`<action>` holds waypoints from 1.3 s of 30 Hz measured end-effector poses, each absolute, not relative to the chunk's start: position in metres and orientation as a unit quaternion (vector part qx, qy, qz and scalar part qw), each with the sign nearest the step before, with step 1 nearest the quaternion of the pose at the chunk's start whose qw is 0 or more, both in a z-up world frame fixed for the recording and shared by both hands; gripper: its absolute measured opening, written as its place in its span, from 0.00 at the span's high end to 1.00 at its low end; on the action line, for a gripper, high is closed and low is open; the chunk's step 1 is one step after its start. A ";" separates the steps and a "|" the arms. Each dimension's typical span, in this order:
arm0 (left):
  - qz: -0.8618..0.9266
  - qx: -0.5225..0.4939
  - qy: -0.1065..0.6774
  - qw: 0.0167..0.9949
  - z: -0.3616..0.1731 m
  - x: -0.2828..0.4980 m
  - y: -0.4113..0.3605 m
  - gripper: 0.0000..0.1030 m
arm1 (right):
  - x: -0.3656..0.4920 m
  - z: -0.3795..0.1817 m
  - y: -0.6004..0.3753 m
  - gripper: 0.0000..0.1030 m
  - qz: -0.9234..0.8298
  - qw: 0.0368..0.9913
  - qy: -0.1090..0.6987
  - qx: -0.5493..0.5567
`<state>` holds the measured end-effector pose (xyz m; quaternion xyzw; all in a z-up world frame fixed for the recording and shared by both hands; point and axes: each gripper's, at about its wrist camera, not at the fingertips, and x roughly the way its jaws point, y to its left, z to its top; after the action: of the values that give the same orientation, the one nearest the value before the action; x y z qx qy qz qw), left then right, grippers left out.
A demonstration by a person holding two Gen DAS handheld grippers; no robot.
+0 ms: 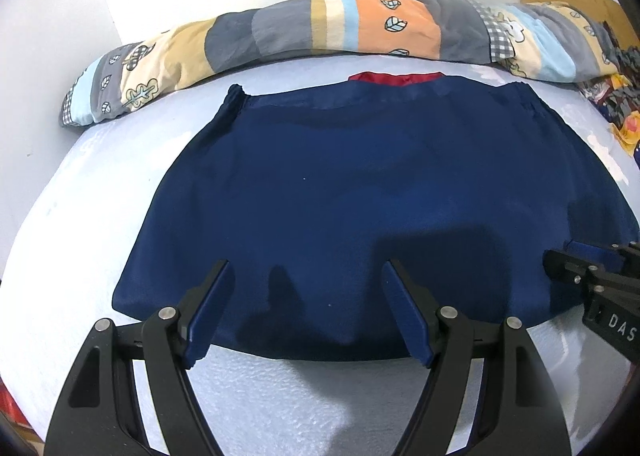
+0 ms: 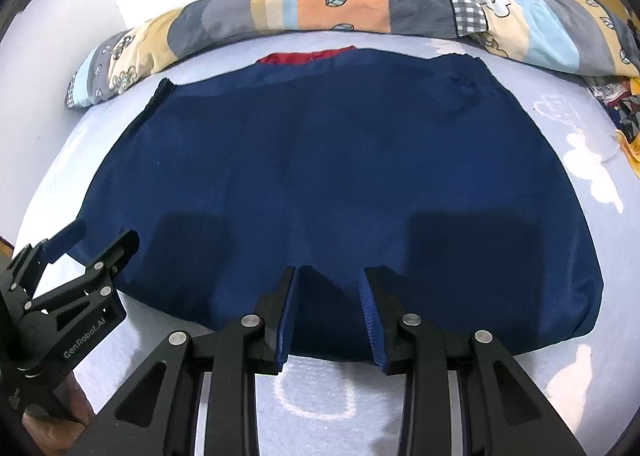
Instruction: Fold large clothes
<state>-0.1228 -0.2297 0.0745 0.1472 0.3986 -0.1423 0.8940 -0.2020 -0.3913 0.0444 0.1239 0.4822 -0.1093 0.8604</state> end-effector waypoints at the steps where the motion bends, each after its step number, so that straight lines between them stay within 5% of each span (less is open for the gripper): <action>1: -0.142 0.149 0.398 0.894 0.074 -0.123 -0.230 0.26 | -0.201 0.042 -0.391 0.67 -0.110 0.858 0.486 0.122; 39: -0.145 0.165 0.438 0.871 0.054 -0.122 -0.243 0.26 | -0.204 0.033 -0.384 0.52 -0.135 0.846 0.513 0.056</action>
<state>-0.1222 -0.2429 0.0539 0.1655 0.4384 -0.1453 0.8714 -0.2039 -0.3842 0.0325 0.0558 0.5133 -0.1350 0.8457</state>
